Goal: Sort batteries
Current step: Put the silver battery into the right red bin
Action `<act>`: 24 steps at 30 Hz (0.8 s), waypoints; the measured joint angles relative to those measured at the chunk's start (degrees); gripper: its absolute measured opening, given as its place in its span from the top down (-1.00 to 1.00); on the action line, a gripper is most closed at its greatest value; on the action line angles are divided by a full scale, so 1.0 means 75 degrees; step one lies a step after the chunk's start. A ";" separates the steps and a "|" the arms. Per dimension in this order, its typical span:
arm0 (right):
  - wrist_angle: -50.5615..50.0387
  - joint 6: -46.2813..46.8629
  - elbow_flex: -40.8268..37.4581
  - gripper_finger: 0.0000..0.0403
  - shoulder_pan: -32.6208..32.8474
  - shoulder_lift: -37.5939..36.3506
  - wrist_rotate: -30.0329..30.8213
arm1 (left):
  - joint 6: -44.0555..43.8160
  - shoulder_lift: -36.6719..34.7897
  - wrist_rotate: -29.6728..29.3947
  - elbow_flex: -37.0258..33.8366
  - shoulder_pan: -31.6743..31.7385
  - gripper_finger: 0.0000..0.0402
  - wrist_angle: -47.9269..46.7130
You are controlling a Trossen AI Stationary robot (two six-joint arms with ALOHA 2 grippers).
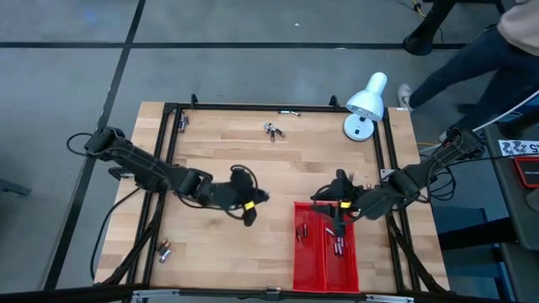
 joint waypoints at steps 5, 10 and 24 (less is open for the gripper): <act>0.0846 -0.0508 0.0000 0.35 0.0000 0.0012 0.0234 | 0.0673 0.0000 0.0019 0.0000 0.0136 0.78 0.1488; 0.1623 -0.1006 -0.0003 0.35 0.0000 0.0012 0.0576 | 0.1032 0.0000 0.0205 0.0003 0.0136 0.77 0.2391; 0.3479 -0.1734 -0.0003 0.32 -0.0286 0.0194 0.0577 | 0.1362 -0.0006 0.0746 0.0003 0.0136 0.76 0.2943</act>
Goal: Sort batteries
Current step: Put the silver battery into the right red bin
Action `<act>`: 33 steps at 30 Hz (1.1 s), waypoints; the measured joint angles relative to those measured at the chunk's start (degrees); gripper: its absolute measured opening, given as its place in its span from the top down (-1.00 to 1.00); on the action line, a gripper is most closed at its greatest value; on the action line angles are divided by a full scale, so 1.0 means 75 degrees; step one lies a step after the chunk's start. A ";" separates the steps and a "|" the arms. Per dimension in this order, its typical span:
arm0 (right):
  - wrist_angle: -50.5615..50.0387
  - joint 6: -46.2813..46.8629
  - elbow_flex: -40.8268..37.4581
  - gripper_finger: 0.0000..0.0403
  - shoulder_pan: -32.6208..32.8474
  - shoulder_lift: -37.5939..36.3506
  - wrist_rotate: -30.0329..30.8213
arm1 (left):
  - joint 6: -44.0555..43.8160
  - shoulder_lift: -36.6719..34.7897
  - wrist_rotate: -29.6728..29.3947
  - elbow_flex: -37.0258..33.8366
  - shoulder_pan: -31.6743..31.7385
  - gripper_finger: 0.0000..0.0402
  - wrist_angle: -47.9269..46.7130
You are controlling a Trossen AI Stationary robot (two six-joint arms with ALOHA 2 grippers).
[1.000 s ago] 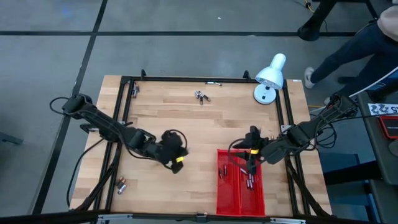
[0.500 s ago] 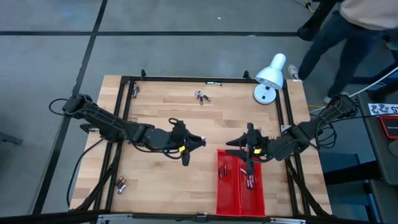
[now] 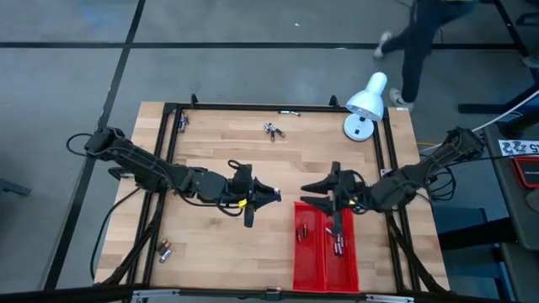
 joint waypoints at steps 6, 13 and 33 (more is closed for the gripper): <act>0.0326 0.0478 -0.0006 0.06 -0.0686 0.0490 -0.1432 | 0.0313 0.0000 0.0448 0.0000 0.0000 0.76 0.0952; 0.0067 0.0929 -0.0006 -0.26 -0.0766 0.0514 -0.1685 | 0.0754 -0.0003 0.0630 0.0000 0.0000 0.76 0.1203; 0.0519 0.1284 -0.0003 -0.32 -0.1381 0.1053 -0.2494 | 0.0549 0.0020 0.0710 0.0000 0.0294 0.80 0.1072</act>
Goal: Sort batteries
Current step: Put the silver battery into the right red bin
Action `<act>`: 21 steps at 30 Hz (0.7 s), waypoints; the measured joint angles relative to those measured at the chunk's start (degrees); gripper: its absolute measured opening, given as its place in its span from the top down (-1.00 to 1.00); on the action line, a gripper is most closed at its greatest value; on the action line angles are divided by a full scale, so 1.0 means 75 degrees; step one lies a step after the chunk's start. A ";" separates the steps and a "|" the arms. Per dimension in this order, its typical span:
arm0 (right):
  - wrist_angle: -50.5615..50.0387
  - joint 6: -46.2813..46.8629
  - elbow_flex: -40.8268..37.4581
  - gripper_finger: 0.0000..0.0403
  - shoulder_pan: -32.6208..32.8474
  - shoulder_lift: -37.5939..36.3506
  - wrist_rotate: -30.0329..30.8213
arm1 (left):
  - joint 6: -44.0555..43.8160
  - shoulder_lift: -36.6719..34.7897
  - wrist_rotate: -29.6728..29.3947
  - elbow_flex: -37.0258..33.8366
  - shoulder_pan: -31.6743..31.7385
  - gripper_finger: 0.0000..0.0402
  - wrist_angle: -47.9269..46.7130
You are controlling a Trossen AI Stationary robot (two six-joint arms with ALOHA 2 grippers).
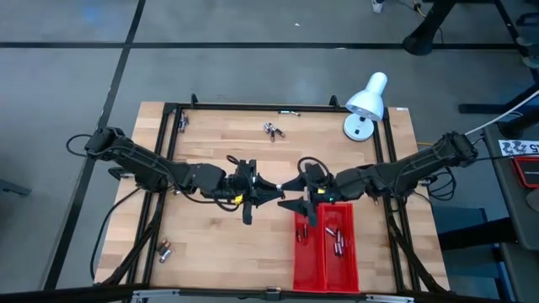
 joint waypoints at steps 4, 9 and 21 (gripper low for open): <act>-0.0024 -0.0023 0.0000 -0.18 -0.0098 0.0000 -0.0019 | -0.0098 0.0002 0.0000 0.0000 0.0057 0.78 -0.0070; -0.0036 -0.0054 0.0000 0.08 -0.0148 0.0000 -0.0084 | -0.0176 0.0003 0.0000 0.0000 0.0108 0.77 -0.0207; -0.0109 -0.0414 0.0000 0.76 -0.0145 0.0000 -0.0206 | -0.0233 0.0003 0.0004 0.0000 0.0147 0.75 -0.0277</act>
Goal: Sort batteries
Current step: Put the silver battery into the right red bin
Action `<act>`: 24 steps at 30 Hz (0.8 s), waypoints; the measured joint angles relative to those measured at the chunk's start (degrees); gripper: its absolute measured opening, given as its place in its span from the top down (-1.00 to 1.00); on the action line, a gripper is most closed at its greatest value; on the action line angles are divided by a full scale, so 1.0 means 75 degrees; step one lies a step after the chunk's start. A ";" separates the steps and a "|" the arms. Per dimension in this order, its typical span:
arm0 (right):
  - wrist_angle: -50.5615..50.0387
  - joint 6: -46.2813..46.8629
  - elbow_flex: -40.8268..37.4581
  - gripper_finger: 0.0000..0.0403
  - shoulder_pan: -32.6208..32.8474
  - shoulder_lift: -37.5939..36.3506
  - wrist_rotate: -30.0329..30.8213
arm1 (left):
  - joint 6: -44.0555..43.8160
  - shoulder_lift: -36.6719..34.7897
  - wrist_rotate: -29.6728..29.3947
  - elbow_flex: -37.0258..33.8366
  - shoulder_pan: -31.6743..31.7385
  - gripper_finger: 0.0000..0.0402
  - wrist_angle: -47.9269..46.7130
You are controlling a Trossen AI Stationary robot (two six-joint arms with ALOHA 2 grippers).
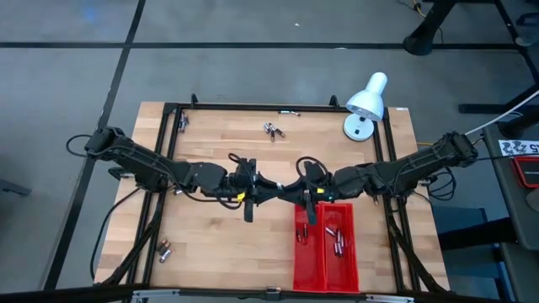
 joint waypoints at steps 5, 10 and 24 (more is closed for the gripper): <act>0.0001 -0.0163 0.0000 0.76 0.0012 -0.0002 0.0002 | 0.0108 0.0000 0.0002 0.0000 0.0005 0.73 -0.0043; -0.0025 -0.0188 -0.0003 0.76 0.0012 -0.0002 -0.0006 | 0.0193 0.0000 -0.0014 0.0000 -0.0035 0.51 -0.0227; -0.0009 -0.0367 -0.0003 0.76 0.0012 0.0003 -0.0019 | 0.0185 -0.0009 -0.0185 0.0012 -0.0028 -0.13 -0.0663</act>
